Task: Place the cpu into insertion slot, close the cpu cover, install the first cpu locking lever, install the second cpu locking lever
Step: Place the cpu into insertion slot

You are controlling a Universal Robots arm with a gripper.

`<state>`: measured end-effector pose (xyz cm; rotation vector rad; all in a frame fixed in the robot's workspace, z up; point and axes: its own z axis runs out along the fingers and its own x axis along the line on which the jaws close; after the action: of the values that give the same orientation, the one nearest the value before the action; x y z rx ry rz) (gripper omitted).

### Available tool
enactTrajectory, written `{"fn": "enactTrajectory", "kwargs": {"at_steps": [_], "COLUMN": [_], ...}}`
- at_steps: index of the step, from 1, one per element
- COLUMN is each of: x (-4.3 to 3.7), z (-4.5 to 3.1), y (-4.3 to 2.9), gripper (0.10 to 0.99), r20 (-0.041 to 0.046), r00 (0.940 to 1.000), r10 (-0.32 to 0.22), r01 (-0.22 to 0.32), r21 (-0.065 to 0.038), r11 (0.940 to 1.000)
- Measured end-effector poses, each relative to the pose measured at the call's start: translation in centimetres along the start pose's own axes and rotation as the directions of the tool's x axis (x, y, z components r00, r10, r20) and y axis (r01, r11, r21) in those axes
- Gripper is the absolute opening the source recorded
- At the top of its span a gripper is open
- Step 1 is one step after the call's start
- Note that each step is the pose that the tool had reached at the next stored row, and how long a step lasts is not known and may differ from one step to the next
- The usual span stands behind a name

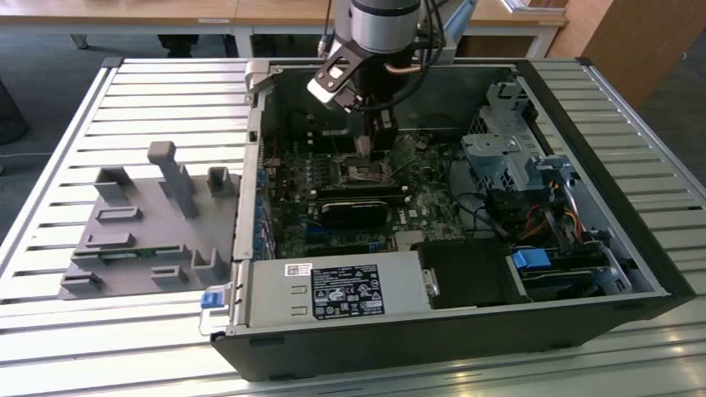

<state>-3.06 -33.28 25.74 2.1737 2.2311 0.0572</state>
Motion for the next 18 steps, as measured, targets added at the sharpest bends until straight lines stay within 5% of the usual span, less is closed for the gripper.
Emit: {"fn": "enactTrajectory", "kwargs": {"at_steps": [18], "x": [0.21], "z": [1.95], "y": [-0.26], "gripper": [0.537], "r20": [0.0053], "r00": [1.0], "r10": [0.0], "r01": [0.0], "r21": [0.0], "r11": [1.0]}}
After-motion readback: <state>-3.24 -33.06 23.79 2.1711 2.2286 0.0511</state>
